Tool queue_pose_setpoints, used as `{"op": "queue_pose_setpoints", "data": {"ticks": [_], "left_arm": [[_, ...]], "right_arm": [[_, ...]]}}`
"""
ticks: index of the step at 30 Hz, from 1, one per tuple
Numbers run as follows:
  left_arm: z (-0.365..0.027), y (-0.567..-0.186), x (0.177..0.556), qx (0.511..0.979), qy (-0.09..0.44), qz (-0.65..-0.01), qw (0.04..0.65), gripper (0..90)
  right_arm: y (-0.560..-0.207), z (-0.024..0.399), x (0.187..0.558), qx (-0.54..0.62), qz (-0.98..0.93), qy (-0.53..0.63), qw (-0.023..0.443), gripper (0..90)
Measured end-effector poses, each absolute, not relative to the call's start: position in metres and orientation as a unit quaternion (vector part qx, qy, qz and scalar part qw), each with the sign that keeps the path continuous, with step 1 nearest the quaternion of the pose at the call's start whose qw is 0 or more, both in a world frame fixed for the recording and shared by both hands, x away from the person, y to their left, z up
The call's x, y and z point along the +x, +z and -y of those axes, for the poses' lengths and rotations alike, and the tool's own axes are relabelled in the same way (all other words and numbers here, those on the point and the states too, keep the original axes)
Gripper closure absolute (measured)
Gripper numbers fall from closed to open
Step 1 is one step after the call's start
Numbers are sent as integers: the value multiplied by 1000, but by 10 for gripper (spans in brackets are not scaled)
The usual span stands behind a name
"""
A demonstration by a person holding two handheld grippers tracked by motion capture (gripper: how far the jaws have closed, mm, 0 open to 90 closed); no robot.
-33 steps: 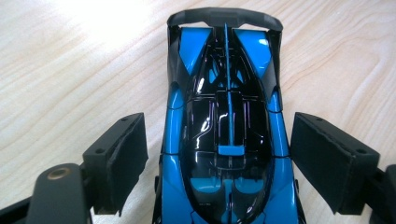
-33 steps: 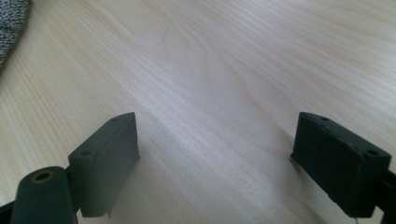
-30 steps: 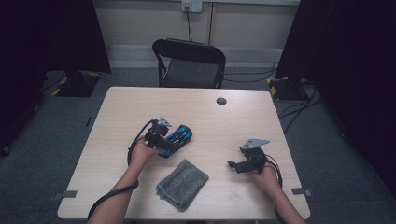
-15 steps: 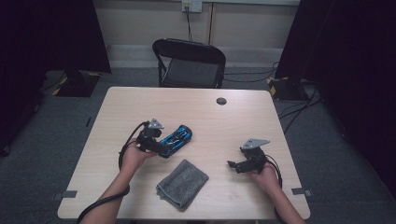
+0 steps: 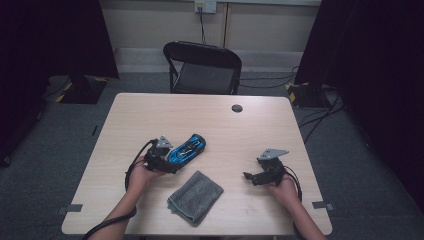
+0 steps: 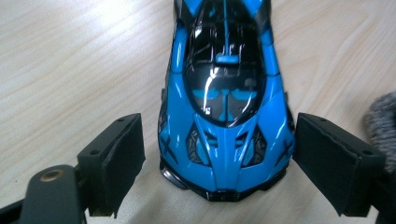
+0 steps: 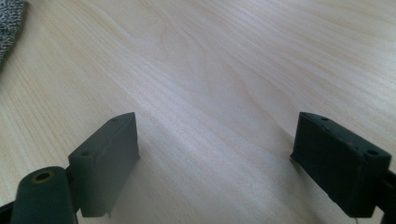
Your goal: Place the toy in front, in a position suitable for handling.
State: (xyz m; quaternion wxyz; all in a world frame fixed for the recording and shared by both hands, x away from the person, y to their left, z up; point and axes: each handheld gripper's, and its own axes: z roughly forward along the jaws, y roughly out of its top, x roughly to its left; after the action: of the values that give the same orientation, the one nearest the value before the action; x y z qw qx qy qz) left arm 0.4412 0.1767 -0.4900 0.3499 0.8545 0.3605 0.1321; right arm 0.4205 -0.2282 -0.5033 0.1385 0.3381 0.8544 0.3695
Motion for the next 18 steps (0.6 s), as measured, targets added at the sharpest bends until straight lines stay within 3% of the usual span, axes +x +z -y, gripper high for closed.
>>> {"op": "queue_pose_setpoints", "data": {"ticks": [18], "left_arm": [[-176, -503, 439, 854, 144, -342, 366, 154]], "right_arm": [[-503, 228, 420, 339, -854, 370, 139, 137]]}}
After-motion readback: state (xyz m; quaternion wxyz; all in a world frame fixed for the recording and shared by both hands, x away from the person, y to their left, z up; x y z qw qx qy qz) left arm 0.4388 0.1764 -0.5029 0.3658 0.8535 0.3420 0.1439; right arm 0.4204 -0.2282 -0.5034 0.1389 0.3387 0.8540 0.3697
